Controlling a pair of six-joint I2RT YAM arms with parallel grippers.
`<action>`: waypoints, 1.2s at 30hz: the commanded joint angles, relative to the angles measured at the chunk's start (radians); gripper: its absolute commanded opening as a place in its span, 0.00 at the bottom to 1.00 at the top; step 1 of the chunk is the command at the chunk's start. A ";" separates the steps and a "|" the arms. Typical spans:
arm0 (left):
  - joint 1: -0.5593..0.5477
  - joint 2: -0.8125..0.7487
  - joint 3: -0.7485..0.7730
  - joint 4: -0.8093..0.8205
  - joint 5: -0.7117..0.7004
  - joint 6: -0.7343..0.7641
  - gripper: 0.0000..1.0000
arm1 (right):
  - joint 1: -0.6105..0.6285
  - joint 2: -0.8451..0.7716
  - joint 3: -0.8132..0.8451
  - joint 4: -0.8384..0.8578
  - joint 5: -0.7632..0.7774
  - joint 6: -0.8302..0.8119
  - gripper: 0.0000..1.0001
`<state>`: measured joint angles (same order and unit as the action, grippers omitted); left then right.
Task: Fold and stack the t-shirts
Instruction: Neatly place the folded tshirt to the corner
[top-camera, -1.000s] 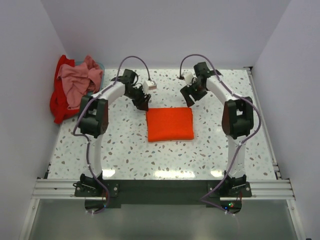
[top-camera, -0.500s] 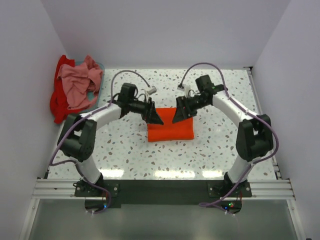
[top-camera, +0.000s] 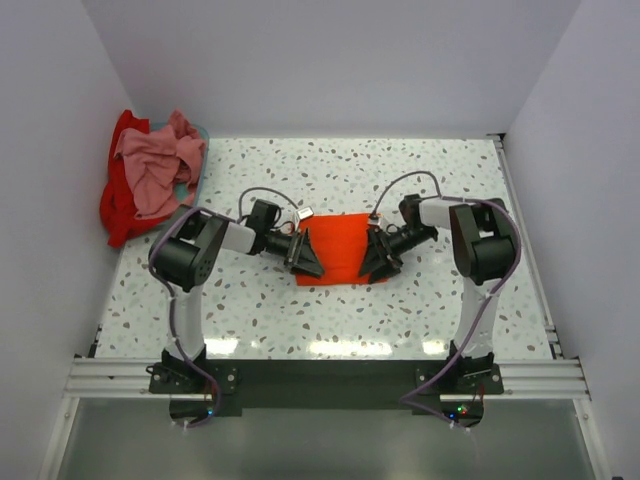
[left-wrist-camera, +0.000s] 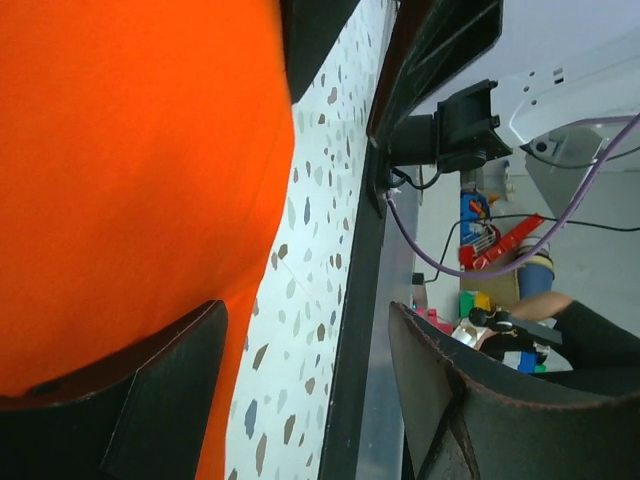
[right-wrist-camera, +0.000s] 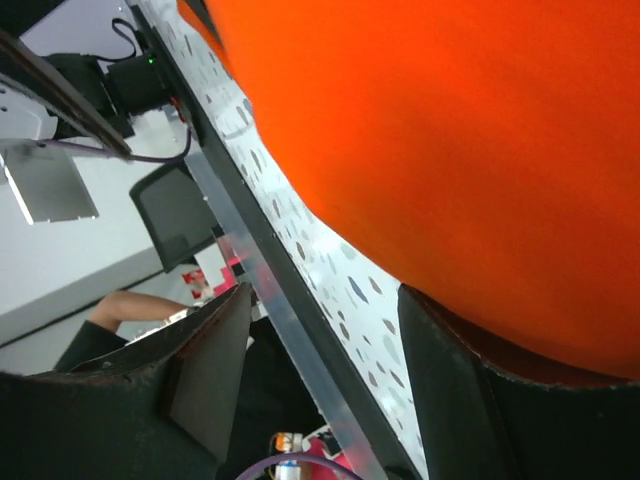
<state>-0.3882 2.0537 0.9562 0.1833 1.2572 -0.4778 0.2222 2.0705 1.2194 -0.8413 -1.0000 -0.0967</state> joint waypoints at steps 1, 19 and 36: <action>0.064 0.030 -0.013 -0.121 -0.101 0.094 0.72 | -0.078 0.011 -0.037 -0.008 0.098 -0.083 0.64; -0.191 -0.324 0.441 -0.610 -1.249 0.176 1.00 | -0.262 -0.558 0.072 -0.165 0.552 -0.139 0.91; -0.358 0.032 0.569 -0.761 -1.400 0.079 1.00 | -0.291 -0.753 0.011 -0.202 0.724 -0.212 0.98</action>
<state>-0.7670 2.0686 1.5387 -0.5449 -0.1268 -0.4244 -0.0639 1.3430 1.2232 -1.0328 -0.3202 -0.2794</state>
